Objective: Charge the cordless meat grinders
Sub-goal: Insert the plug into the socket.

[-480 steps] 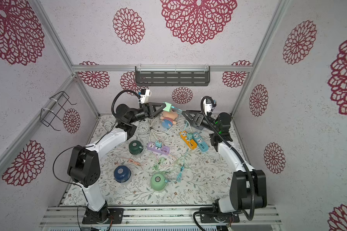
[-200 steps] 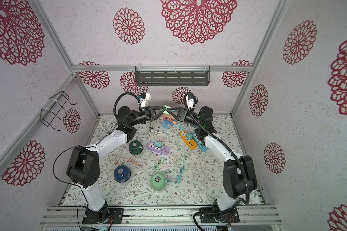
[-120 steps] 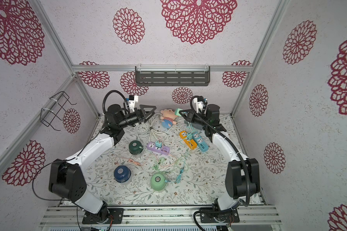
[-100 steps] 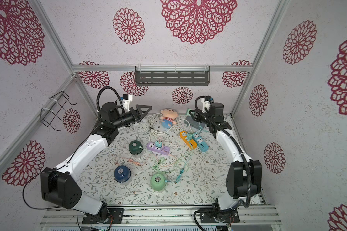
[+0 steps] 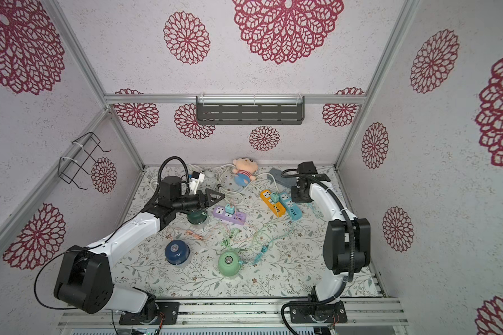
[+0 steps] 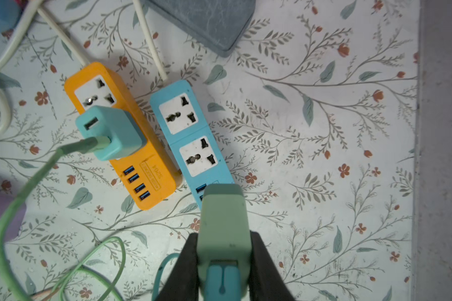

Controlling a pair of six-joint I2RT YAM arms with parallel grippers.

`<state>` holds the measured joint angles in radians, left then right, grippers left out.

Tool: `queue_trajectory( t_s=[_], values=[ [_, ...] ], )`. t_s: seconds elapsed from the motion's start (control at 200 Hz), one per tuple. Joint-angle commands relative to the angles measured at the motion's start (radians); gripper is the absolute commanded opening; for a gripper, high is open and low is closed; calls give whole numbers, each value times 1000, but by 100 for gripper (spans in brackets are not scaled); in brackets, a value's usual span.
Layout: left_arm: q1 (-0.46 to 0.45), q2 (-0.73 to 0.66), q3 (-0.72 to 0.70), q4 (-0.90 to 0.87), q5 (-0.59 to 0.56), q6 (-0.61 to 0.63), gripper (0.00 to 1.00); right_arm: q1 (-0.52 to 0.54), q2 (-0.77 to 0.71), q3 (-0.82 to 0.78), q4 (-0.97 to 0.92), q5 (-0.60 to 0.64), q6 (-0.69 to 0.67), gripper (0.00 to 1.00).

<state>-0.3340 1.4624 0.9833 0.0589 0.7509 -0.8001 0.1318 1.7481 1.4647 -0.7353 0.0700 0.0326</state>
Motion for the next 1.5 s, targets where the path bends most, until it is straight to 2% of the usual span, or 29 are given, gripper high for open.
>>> queue_trajectory(
  t_s=[0.0, 0.125, 0.265, 0.525, 0.796, 1.171, 1.491],
  values=[
    [-3, -49, -27, 132, 42, -37, 72, 5, 38, 72, -15, -32, -92, 0],
    [-26, -84, -71, 167, 3, -51, 71, 6, 125, 166, -57, -47, -153, 0],
    [-78, -123, -101, 104, -85, 4, 85, 20, 188, 230, -84, -62, -255, 0],
    [-112, -148, -144, 96, -111, 28, 89, 29, 277, 347, -198, -63, -381, 0],
    [-111, -151, -158, 100, -97, 24, 90, 15, 311, 386, -243, -91, -398, 0],
    [-111, -145, -162, 91, -114, 19, 100, -34, 255, 324, -217, -121, -406, 0],
    [-110, -141, -165, 84, -117, 16, 97, -37, 326, 397, -232, -148, -408, 0]
  ],
)
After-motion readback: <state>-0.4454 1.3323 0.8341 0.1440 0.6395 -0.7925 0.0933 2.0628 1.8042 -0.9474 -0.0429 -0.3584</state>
